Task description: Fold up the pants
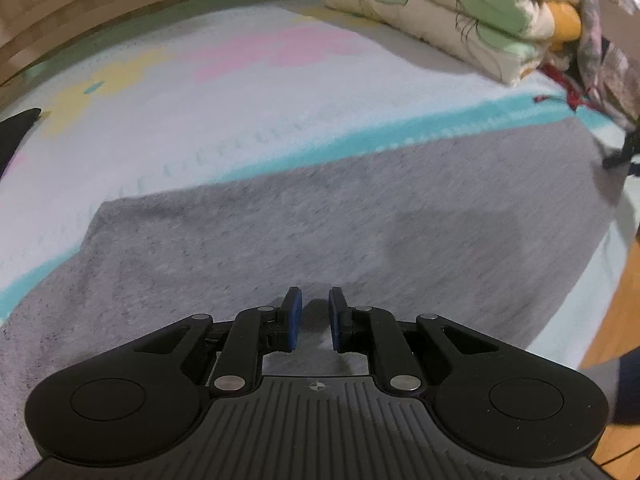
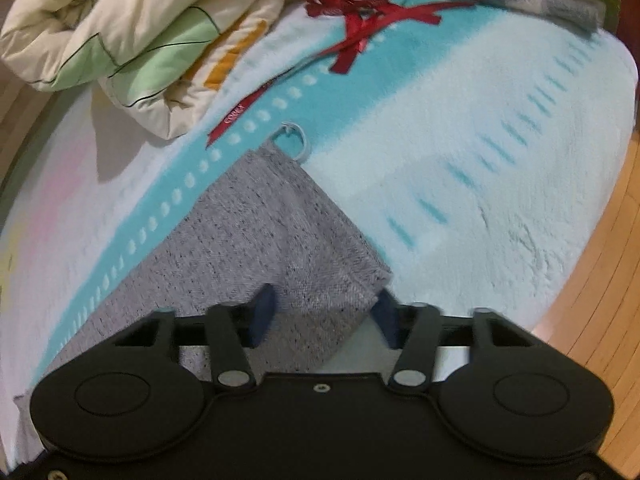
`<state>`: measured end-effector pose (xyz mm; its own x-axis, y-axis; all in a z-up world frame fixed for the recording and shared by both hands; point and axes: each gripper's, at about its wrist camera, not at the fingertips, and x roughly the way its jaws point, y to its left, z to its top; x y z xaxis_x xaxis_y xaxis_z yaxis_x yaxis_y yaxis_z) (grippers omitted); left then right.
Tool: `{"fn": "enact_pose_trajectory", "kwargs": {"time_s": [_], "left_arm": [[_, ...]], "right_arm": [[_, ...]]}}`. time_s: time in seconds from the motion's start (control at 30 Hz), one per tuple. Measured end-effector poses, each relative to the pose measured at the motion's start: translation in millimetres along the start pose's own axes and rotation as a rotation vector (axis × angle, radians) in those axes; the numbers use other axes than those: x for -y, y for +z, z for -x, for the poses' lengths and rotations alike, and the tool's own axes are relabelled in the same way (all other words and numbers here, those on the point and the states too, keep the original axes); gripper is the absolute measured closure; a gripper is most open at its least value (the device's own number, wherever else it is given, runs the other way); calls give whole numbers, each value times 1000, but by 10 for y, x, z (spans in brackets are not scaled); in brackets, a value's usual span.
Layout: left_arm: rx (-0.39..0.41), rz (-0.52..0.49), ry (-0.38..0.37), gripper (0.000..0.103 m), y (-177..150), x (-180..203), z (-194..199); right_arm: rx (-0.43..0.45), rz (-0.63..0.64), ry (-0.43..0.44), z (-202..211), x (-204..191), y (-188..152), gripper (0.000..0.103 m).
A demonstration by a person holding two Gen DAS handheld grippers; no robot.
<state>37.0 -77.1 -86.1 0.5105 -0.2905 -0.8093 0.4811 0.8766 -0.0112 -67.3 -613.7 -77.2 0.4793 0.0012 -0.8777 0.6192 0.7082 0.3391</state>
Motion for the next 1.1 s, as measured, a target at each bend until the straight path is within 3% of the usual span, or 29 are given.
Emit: {"fn": "enact_pose_trajectory", "kwargs": {"time_s": [0.07,0.23,0.4,0.5,0.57,0.63,0.73,0.83,1.1], "left_arm": [[9,27,-18,89,107,115,14],[20,22,-90,89,468,624,-102],[11,-29,-147,89,745,1171,-336],[-35,-65,-157,89,769,1385,-555],[-118,-99,-172,89,736,1472,-776],[-75,-121,-163,89,718,1480,-779],[-75,-100,-172,89,756,1342,-674],[-23,-48,-123,89,723,984,-462],[23,126,28,89,492,-293,141]], "right_arm": [[-4,10,30,21,-39,14,79],[5,78,-31,61,-247,22,80],[17,80,-9,161,-298,38,81],[32,74,6,224,-310,52,81],[42,73,17,262,-327,57,81],[59,87,11,315,-380,50,81],[105,133,21,437,-545,0,82],[162,219,56,638,-869,-72,82],[227,534,244,1069,-2241,-679,82]]}}
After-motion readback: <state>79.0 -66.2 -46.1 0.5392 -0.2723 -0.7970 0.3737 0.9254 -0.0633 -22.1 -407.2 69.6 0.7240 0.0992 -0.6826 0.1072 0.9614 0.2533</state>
